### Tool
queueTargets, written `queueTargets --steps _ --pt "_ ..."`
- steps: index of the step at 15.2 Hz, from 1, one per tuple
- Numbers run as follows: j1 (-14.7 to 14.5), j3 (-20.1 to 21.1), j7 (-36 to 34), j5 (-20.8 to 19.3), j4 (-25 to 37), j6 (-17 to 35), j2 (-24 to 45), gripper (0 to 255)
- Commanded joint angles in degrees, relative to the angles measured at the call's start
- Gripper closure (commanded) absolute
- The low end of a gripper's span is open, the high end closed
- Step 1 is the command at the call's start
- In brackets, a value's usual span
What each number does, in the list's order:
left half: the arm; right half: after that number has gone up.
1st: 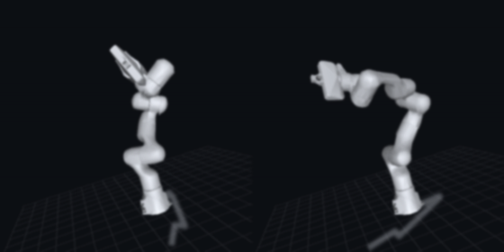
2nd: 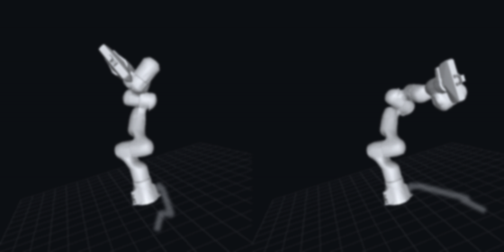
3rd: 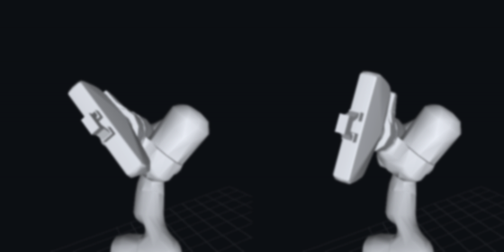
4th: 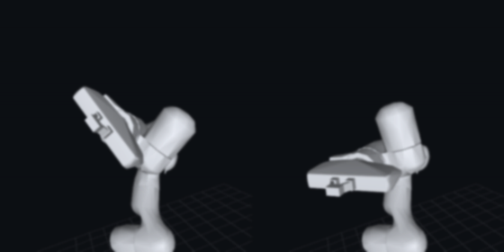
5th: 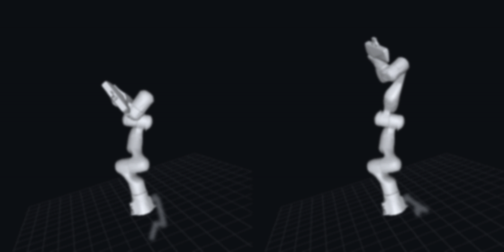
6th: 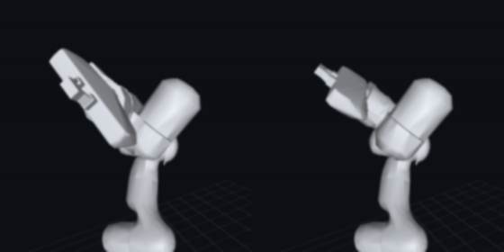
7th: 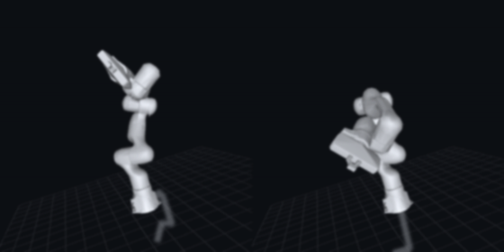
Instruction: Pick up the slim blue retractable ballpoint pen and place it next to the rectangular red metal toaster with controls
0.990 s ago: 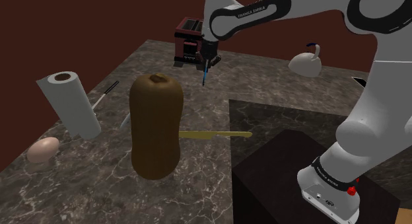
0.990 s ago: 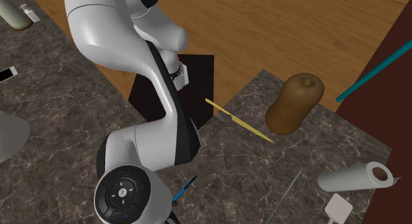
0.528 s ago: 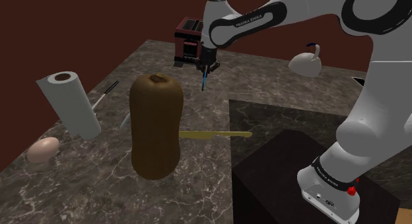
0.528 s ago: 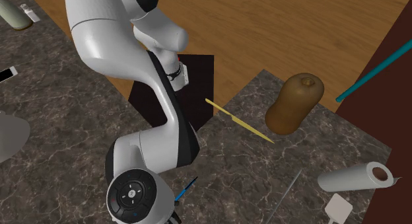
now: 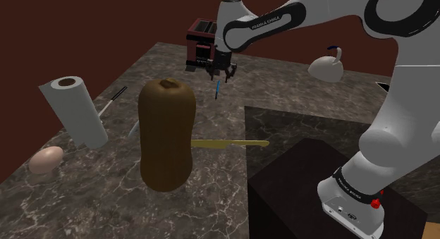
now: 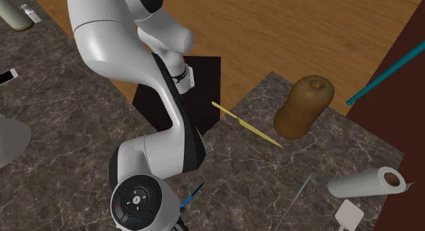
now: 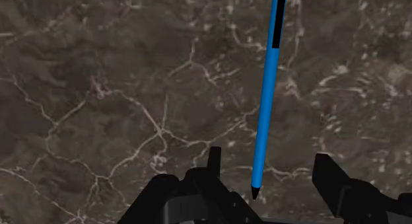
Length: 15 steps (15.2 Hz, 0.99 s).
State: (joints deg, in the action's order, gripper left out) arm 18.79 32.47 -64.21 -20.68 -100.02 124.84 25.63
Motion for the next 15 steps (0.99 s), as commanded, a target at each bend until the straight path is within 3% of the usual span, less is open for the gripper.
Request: queueTargets --steps 1,4,8,15 --pt "0.0 0.0 0.0 0.0 0.0 0.0 0.0 0" --pt "0.0 0.0 0.0 0.0 0.0 0.0 0.0 0" --pt "0.83 1.49 1.66 2.73 2.28 -5.39 -3.7 0" --pt "0.82 1.48 1.66 2.73 2.28 -5.39 -3.7 0"
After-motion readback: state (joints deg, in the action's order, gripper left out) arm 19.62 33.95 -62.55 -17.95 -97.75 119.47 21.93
